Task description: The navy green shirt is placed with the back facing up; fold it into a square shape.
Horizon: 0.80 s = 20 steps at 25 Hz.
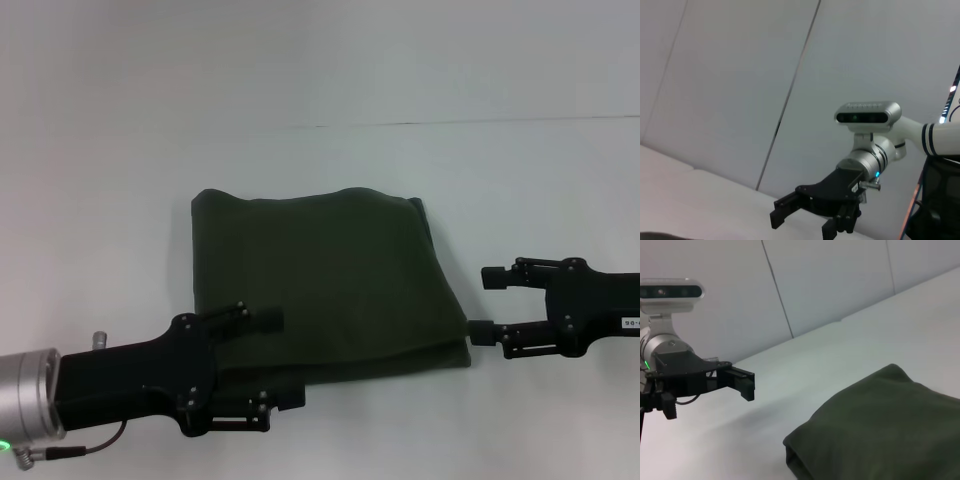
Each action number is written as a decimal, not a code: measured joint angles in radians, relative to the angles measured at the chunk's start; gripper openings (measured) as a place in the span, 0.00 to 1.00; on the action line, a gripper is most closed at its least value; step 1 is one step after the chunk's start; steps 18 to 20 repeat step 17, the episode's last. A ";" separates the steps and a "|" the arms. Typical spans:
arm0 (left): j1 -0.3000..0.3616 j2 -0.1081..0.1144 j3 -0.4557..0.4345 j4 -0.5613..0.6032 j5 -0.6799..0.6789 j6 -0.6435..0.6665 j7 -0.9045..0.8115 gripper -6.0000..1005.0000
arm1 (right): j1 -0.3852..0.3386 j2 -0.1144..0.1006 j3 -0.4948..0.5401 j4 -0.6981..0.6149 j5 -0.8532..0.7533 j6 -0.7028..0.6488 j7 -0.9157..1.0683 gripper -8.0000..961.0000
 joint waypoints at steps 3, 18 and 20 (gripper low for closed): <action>0.001 0.000 0.009 0.002 0.002 -0.012 -0.008 0.93 | 0.008 0.000 0.000 0.000 -0.011 0.002 0.003 0.95; 0.000 0.000 0.012 0.003 0.012 -0.022 -0.020 0.93 | 0.020 -0.004 -0.002 -0.003 -0.017 0.007 0.015 0.95; 0.000 0.000 0.012 0.003 0.012 -0.022 -0.020 0.93 | 0.020 -0.004 -0.002 -0.003 -0.017 0.007 0.015 0.95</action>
